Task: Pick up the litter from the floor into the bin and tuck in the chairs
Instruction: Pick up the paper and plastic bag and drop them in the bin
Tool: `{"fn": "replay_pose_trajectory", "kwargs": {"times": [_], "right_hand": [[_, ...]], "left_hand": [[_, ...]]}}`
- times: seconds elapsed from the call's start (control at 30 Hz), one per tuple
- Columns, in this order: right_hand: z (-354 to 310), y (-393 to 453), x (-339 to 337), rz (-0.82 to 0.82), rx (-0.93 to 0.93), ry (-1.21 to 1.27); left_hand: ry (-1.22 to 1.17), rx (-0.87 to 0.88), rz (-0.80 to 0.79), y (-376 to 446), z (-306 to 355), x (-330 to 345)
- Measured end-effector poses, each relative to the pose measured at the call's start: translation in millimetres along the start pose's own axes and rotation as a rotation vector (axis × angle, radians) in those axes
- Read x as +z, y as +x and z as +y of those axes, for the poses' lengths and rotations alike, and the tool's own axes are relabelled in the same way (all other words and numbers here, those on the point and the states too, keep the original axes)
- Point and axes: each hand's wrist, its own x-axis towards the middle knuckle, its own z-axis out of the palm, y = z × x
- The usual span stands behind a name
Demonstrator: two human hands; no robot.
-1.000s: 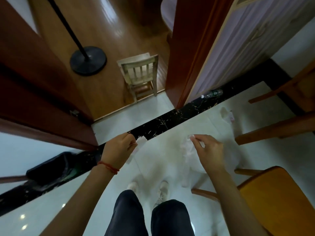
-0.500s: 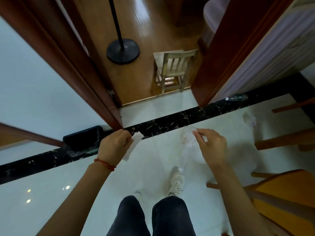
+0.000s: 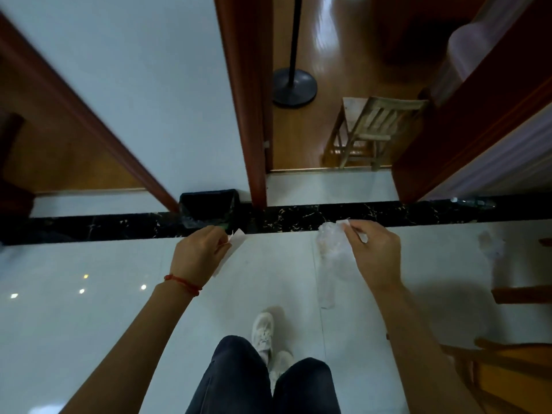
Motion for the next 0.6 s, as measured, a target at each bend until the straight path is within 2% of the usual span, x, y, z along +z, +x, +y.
{"fn": "replay_pose_trajectory", "kwargs": {"times": [0.33,0.6], "right_hand": [[-90.5,-30.0,34.5,-0.144,-0.121,0.152],[-171.7,-31.6,101.5,-0.154,-0.183,0.154]], "left_hand": [[0.008,-0.111,0.115,-77.7,-36.9,-53.9],[-0.027,-0.151,0.141,-89.7,-125.0,-99.0]]}}
